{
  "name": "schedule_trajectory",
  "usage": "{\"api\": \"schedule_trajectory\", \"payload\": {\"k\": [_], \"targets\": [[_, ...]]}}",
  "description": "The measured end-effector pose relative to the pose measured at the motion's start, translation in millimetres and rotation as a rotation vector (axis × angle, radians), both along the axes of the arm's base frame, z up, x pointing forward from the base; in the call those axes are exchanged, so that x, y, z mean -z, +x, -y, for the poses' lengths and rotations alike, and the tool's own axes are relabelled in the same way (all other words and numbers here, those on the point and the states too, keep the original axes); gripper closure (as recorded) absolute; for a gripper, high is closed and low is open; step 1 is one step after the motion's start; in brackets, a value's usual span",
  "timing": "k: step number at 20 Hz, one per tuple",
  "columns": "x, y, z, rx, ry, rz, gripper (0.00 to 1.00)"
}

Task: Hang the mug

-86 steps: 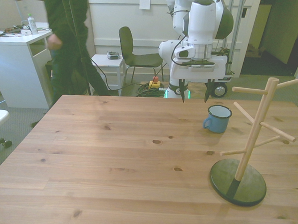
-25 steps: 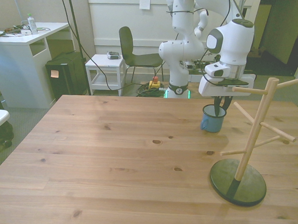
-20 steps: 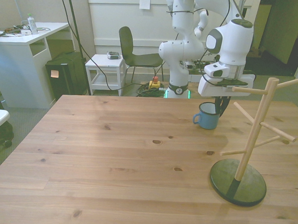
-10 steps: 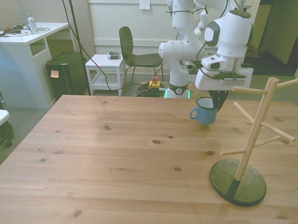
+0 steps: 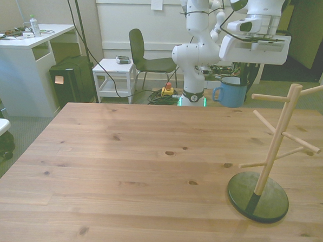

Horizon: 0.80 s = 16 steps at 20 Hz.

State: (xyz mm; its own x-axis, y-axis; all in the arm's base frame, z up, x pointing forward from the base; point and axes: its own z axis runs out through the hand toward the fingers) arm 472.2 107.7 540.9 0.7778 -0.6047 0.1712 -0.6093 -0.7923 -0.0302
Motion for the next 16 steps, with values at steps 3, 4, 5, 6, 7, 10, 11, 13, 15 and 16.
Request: {"api": "schedule_trajectory", "payload": {"k": [3,4,5,6,7,10,11,13,15,16], "targets": [[-12,23,-2,-0.007,-0.011,0.004,1.0],[-15,30,-3,-0.008,-0.011,0.007,1.0],[-16,36,-3,-0.008,-0.011,0.006,1.0],[-18,42,-4,-0.008,-0.011,0.005,1.0],[-21,47,-4,-0.007,-0.01,0.005,1.0],[-29,60,-2,-0.003,-0.007,0.003,1.0],[-31,64,-2,-0.002,-0.005,0.005,1.0],[-34,72,-2,-0.001,0.0,0.011,1.0],[-35,79,-4,-0.003,0.003,0.013,1.0],[-34,83,-5,-0.005,0.004,0.013,1.0]]}}
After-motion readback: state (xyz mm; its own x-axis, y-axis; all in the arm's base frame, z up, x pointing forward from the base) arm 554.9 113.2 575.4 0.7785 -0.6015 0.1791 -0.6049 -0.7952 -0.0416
